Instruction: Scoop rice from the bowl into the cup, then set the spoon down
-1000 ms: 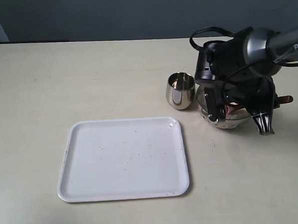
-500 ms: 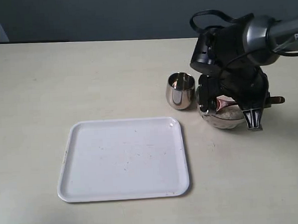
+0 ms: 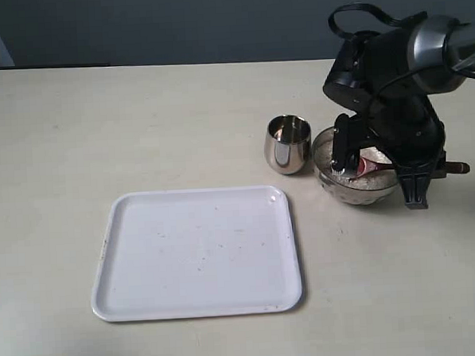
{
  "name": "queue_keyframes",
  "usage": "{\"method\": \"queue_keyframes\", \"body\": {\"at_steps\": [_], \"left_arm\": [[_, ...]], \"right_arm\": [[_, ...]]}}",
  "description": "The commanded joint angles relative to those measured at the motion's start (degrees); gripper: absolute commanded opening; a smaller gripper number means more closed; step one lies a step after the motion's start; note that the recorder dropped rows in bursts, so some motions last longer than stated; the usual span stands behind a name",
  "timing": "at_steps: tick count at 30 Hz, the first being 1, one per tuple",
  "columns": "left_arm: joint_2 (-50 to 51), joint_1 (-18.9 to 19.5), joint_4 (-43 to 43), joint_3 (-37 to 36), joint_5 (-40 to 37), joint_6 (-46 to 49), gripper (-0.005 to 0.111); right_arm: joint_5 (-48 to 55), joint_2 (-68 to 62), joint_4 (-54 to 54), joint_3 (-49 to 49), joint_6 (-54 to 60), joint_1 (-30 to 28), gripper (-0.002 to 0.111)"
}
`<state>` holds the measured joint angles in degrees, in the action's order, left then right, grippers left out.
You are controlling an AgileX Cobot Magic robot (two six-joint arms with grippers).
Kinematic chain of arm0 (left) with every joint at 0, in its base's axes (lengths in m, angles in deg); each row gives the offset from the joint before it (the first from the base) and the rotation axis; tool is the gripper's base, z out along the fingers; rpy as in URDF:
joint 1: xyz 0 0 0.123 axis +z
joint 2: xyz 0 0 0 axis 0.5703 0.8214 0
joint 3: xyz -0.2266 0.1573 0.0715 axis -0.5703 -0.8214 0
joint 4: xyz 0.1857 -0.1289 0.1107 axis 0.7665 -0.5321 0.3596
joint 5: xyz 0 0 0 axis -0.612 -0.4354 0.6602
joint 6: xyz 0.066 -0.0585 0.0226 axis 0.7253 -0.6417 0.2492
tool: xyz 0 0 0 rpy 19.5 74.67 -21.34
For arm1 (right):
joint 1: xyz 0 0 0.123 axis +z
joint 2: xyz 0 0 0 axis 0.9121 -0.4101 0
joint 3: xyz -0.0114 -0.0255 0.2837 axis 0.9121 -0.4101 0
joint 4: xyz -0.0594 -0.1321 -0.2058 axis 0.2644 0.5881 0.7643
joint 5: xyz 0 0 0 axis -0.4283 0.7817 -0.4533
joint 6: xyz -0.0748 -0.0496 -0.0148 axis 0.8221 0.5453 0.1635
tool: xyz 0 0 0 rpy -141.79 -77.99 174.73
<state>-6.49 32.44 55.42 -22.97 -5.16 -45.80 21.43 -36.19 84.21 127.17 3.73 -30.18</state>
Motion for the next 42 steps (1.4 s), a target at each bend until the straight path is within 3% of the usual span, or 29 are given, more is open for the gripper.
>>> {"method": "queue_keyframes", "body": {"at_steps": [1, 14, 42], "left_arm": [[-0.26, -0.13, -0.21, 0.14, 0.67, -0.36, 0.001], [-0.26, -0.13, -0.21, 0.14, 0.67, -0.36, 0.001], [-0.26, -0.13, -0.21, 0.14, 0.67, -0.36, 0.001]], "right_arm": [[0.06, 0.68, -0.14, 0.30, 0.36, -0.31, -0.001], [0.06, 0.68, -2.49, 0.30, 3.13, -0.31, -0.001], [0.06, 0.68, -9.69, 0.30, -6.24, -0.31, -0.001]]}}
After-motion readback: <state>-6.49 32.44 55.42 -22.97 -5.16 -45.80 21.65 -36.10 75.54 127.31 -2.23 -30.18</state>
